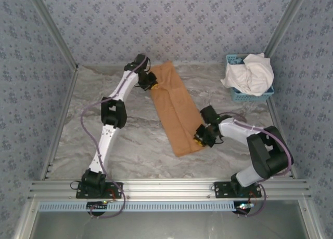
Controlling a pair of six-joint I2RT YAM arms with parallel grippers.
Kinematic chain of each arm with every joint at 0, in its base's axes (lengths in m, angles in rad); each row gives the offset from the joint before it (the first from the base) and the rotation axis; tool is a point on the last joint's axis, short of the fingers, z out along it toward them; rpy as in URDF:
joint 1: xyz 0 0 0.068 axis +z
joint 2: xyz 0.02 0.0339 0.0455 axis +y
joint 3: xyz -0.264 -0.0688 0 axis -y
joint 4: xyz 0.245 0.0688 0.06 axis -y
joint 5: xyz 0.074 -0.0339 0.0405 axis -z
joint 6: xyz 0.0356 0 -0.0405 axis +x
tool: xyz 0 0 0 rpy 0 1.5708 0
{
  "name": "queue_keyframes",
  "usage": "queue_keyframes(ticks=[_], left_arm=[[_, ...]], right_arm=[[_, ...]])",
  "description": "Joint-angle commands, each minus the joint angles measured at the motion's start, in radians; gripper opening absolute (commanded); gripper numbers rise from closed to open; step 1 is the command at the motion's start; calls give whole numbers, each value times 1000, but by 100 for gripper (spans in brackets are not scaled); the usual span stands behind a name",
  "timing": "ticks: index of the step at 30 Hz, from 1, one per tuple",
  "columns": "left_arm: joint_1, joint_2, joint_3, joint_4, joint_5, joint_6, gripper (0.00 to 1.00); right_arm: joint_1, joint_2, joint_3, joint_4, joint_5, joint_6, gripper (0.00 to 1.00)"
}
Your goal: Fold and stack the t-shirts
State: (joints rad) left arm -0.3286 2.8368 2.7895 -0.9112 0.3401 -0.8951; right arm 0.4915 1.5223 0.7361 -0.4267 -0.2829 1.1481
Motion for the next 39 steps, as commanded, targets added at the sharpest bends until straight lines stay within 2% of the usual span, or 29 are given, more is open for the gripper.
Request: queue_keyframes(ticks=[1, 4, 8, 11, 13, 14, 18, 22, 24, 26, 31, 34, 39], left_arm=[[-26, 32, 90, 18, 57, -92, 14], [-24, -31, 87, 10, 8, -58, 21], [-25, -181, 71, -102, -148, 53, 41], [-37, -331, -62, -185, -204, 125, 44], [-50, -457, -268, -185, -170, 152, 45], [-59, -538, -424, -153, -128, 164, 45], [-117, -842, -1026, 25, 101, 204, 44], [-222, -1064, -1452, 88, 242, 226, 45], [-293, -1150, -1640, 155, 287, 170, 53], [-355, -1187, -1757, 224, 315, 100, 55], [-439, -1194, -1869, 400, 268, -81, 57], [-456, -1170, -1875, 413, 217, -114, 56], [-468, -1128, -1884, 469, 206, -148, 49]], right_arm=[[102, 62, -11, 42, -22, 208, 18], [152, 78, 44, 23, -16, 220, 18], [147, 22, 116, -83, 24, 146, 21], [114, -51, 197, -226, 90, 37, 29], [78, -112, 217, -271, 114, -28, 34], [54, -145, 214, -277, 113, -69, 37], [-75, -233, 159, -254, -7, -303, 45], [-179, -246, 115, -302, -144, -505, 49], [-209, -246, 81, -297, -202, -563, 50], [-224, -245, 51, -288, -228, -580, 50], [-242, -233, -10, -249, -265, -591, 50], [-250, -226, -30, -250, -269, -605, 50], [-252, -217, -58, -247, -274, -612, 51]])
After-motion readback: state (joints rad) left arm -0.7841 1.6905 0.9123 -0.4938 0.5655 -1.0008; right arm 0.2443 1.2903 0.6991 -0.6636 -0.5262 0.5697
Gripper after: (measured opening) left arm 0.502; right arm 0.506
